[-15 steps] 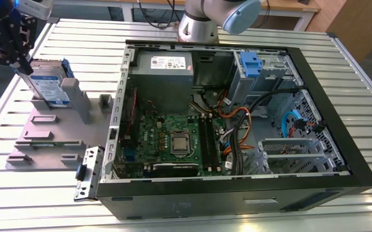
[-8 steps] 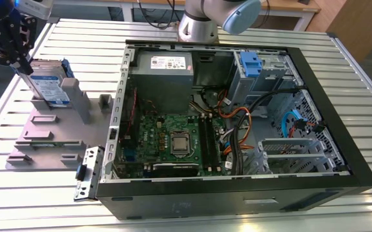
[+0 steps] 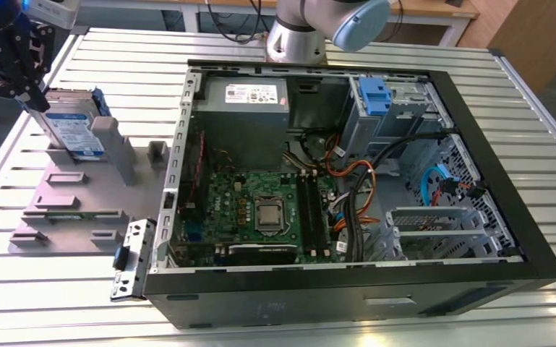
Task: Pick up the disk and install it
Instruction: 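Pick up the disk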
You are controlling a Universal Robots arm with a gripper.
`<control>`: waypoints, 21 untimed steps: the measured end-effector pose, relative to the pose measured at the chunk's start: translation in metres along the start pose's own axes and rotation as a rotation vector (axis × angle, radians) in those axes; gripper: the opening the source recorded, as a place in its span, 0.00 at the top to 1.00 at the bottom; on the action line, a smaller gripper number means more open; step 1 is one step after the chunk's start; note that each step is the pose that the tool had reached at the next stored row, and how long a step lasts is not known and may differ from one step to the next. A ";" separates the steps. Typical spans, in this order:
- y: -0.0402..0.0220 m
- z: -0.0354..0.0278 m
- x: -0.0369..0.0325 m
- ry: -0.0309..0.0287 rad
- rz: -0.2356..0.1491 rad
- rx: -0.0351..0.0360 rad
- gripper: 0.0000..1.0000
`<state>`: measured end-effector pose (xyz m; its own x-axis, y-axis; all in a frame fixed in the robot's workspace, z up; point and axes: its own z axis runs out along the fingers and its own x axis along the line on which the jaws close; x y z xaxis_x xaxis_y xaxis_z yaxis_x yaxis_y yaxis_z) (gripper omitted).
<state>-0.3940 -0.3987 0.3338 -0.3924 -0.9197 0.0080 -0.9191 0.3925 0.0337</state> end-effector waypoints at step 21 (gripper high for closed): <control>0.0000 0.0000 0.0000 0.0009 -0.027 0.0002 0.89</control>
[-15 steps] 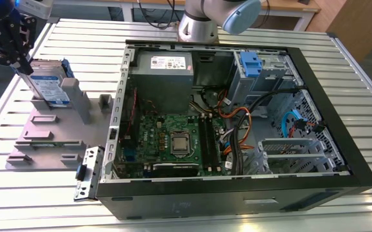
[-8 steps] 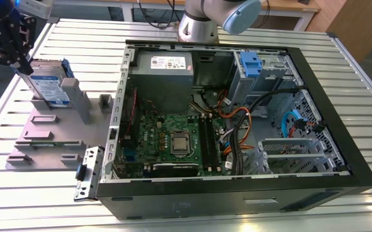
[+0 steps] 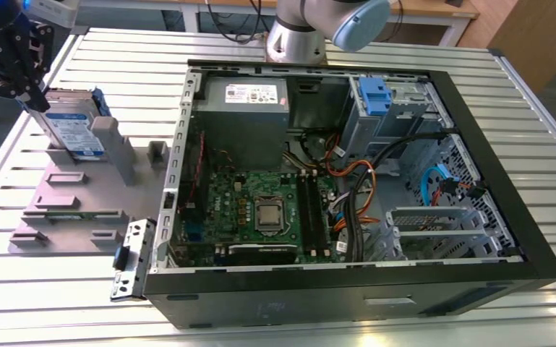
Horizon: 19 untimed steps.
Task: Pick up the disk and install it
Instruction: 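Pick up the disk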
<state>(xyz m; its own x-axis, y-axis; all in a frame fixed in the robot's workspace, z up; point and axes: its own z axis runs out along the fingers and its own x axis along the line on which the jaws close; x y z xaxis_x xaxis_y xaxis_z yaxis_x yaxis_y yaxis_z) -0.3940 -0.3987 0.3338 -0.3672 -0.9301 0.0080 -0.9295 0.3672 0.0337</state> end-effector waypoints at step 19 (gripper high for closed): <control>0.0000 0.0000 0.0000 0.0007 -0.021 0.0002 0.89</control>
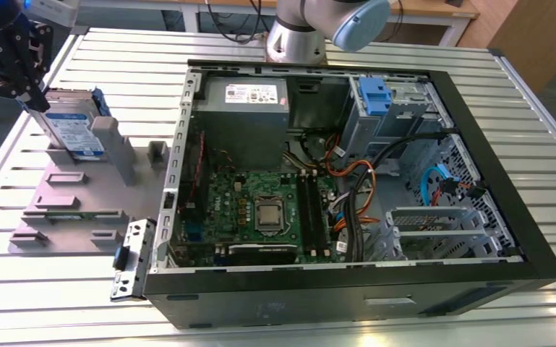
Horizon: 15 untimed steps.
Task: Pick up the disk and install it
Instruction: 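Pick up the disk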
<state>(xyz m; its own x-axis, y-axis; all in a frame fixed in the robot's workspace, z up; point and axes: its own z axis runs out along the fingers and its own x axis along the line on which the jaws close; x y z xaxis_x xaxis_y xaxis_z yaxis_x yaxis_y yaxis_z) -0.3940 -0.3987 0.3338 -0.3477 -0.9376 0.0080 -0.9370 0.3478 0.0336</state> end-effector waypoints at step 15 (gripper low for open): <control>0.0000 0.0000 0.0000 0.0005 -0.015 0.0001 0.89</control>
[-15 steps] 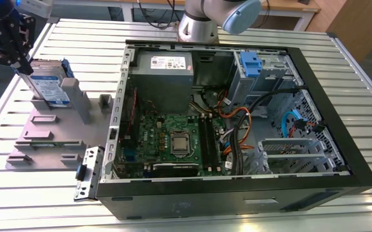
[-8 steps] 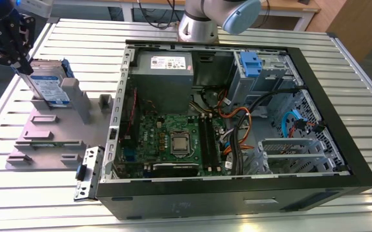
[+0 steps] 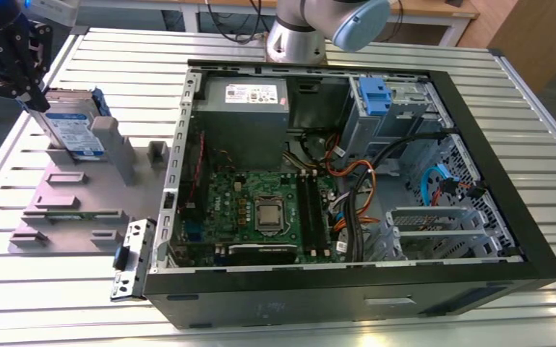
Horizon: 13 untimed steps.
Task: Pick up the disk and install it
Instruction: 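Pick up the disk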
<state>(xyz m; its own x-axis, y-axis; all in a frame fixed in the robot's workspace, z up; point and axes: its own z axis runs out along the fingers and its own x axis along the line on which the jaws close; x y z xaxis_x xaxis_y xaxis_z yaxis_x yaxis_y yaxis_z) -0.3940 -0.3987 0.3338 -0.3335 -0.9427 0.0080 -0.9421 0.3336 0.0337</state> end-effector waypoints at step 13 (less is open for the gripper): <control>0.0000 0.0000 0.0000 0.0004 -0.012 0.0001 0.89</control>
<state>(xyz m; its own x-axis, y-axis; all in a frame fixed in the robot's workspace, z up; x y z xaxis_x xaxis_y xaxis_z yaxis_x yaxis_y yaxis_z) -0.3940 -0.3987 0.3339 -0.3223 -0.9466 0.0080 -0.9460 0.3224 0.0337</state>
